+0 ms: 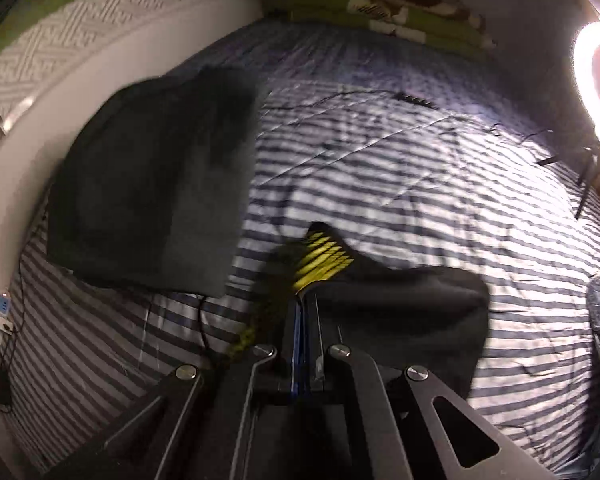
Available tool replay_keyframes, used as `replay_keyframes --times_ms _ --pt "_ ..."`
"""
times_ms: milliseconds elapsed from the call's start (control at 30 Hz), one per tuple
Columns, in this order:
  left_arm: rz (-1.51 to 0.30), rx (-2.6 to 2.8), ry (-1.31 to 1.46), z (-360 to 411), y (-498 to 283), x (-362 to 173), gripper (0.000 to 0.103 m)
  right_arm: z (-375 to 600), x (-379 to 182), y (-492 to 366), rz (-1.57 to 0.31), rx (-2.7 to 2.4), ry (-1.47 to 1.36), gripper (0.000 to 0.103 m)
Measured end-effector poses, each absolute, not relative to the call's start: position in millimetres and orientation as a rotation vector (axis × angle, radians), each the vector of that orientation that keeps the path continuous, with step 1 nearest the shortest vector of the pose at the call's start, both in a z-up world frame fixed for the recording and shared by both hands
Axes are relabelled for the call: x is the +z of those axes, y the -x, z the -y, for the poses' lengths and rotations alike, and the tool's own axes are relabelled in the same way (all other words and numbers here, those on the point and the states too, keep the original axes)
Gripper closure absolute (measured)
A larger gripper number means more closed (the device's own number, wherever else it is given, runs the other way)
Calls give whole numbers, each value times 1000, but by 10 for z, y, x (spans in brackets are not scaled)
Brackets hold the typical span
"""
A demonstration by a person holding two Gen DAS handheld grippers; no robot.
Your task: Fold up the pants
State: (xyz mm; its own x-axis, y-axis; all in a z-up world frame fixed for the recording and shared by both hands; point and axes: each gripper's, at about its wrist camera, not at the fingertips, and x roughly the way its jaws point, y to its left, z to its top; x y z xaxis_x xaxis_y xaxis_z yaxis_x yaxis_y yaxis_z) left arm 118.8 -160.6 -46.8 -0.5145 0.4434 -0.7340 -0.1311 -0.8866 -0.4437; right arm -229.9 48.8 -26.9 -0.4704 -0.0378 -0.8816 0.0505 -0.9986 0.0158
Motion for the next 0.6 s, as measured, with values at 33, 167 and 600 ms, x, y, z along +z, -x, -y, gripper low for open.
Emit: replay_keyframes --times_ms 33,167,600 --pt "485 2430 1330 1655 -1168 -512 103 -436 -324 2331 -29 -2651 -1596 102" --pt "525 2428 1373 1796 -1086 -656 103 -388 -485 2478 -39 -2691 -1623 102" --pt "375 2468 1363 1848 -633 -580 72 -331 -304 2221 -131 -2595 -1589 84"
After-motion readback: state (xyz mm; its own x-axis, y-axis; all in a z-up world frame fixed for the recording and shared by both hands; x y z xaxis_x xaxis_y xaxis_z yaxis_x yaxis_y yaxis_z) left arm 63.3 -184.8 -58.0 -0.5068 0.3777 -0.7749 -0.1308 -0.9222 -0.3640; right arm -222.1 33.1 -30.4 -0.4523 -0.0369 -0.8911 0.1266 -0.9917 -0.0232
